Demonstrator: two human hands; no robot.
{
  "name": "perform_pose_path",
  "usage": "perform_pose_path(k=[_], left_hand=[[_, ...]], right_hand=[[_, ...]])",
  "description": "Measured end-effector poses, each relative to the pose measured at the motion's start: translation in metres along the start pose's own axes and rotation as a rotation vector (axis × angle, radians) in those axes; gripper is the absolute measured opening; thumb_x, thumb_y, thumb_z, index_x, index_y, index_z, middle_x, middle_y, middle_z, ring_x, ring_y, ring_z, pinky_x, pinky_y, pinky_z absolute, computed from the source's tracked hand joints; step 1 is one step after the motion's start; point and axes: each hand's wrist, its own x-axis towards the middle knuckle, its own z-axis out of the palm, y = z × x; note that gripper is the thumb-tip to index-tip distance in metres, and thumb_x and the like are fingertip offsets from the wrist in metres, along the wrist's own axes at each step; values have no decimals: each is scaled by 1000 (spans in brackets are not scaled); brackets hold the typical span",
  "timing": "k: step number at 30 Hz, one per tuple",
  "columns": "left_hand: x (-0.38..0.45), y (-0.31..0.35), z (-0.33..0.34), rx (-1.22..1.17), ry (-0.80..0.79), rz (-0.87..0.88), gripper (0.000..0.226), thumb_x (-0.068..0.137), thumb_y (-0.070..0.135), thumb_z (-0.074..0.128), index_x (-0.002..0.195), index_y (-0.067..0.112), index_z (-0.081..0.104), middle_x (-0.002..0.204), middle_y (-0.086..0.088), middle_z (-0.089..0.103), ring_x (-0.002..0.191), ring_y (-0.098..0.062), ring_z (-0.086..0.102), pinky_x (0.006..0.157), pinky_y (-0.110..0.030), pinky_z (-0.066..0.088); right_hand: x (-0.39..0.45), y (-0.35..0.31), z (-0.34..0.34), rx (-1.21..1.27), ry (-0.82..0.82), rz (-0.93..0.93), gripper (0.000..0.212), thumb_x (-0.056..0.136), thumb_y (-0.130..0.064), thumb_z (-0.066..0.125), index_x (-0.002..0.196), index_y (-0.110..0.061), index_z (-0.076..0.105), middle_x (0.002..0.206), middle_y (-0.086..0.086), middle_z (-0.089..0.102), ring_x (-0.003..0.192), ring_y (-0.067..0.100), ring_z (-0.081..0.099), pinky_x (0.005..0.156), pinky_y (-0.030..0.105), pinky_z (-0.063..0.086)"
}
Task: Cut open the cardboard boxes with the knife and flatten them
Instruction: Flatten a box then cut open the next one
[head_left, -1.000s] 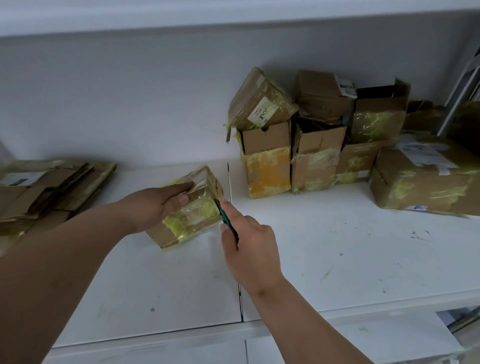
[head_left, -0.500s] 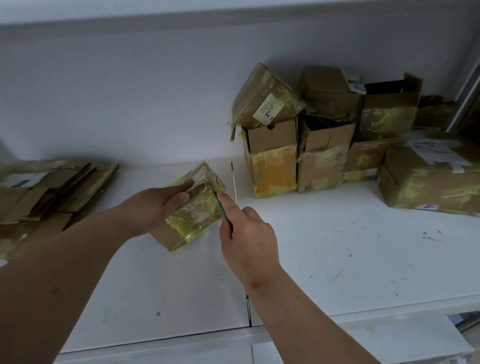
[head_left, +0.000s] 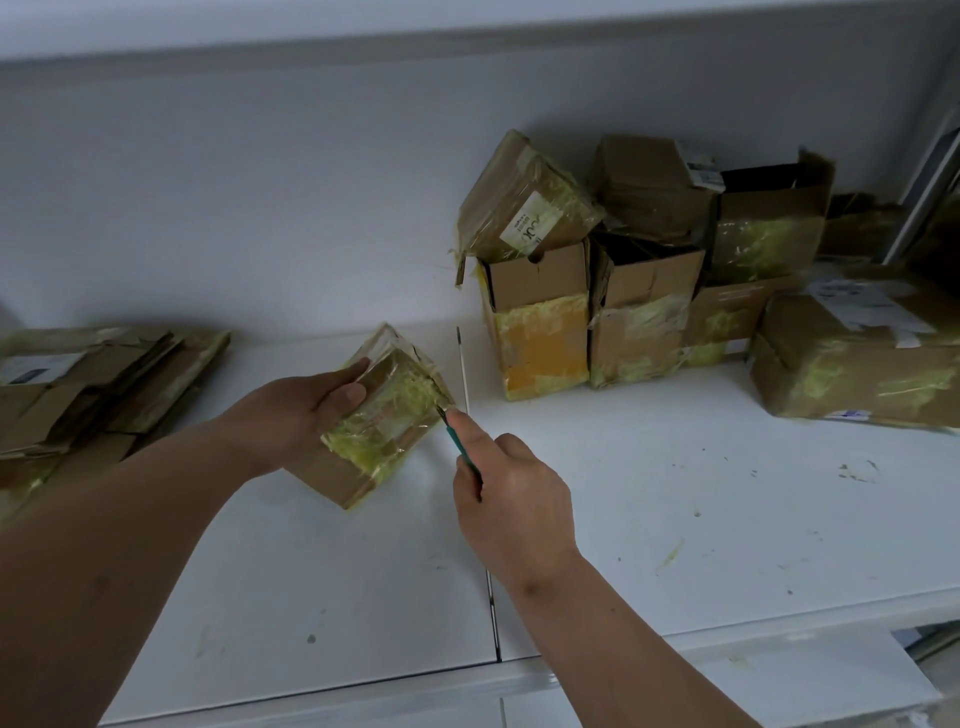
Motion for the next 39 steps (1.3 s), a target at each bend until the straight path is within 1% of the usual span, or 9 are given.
perform_pose_path(k=[5,9,13,17,23,31,33,35,39], left_hand=[[-2,0,2,18,6,-2,48,94,63,35,141,56,36,132,5,61,111,-18,59,91,-32,45],[-6,3,4,32,6,-2,51,93,68,35,143,54,34,136,4,58,117,-19,56,93,-31,42],[-6,2,6,45,5,-2,48,95,61,34,143,54,34,139,2,56,121,-20,54,95,-30,40],[-5,2,7,57,2,4,50,93,63,32,142,55,33,140,2,55,122,-21,54,93,-29,40],[-7,13,10,147,-4,39,45,97,59,31,143,55,30,148,5,48,135,-21,43,99,-28,34],[-5,20,18,216,-25,79,49,96,59,31,144,50,33,149,7,46,135,-21,43,104,-29,33],[-7,23,19,241,-18,94,47,99,55,32,145,49,33,150,11,43,137,-18,41,105,-27,31],[-9,25,21,253,-26,109,47,99,54,33,145,47,34,151,12,42,138,-16,39,106,-25,29],[-9,20,19,185,18,74,57,94,69,31,142,41,45,141,3,55,125,-21,52,99,-30,38]], right_hand=[[15,-13,-2,20,46,-60,47,89,-26,41,131,-29,63,68,-10,34,50,10,27,41,19,26],[20,-17,-2,-15,20,-61,50,87,-27,39,130,-31,63,68,-10,33,50,11,27,41,19,25],[20,-17,-2,-31,-21,-48,52,86,-28,37,132,-32,62,68,-10,33,49,11,27,41,19,26],[23,-15,-3,-46,-44,-13,52,82,-20,51,132,-31,62,67,-8,33,48,12,28,42,20,26],[15,-8,-10,-51,-113,14,52,84,-17,53,135,-29,59,66,-6,35,46,13,27,43,11,11],[1,0,-13,-76,-153,72,53,81,-19,51,131,-32,62,63,-8,33,44,13,27,41,12,8],[-4,3,-16,-98,-168,95,53,85,-20,49,135,-33,58,65,-7,36,47,16,32,39,18,17],[-7,5,-19,-97,-241,109,54,93,-20,45,144,-37,46,72,-3,42,57,21,42,50,27,32],[-13,11,-22,-98,-347,166,55,99,-21,41,149,-42,35,83,0,47,71,23,48,62,30,39]])
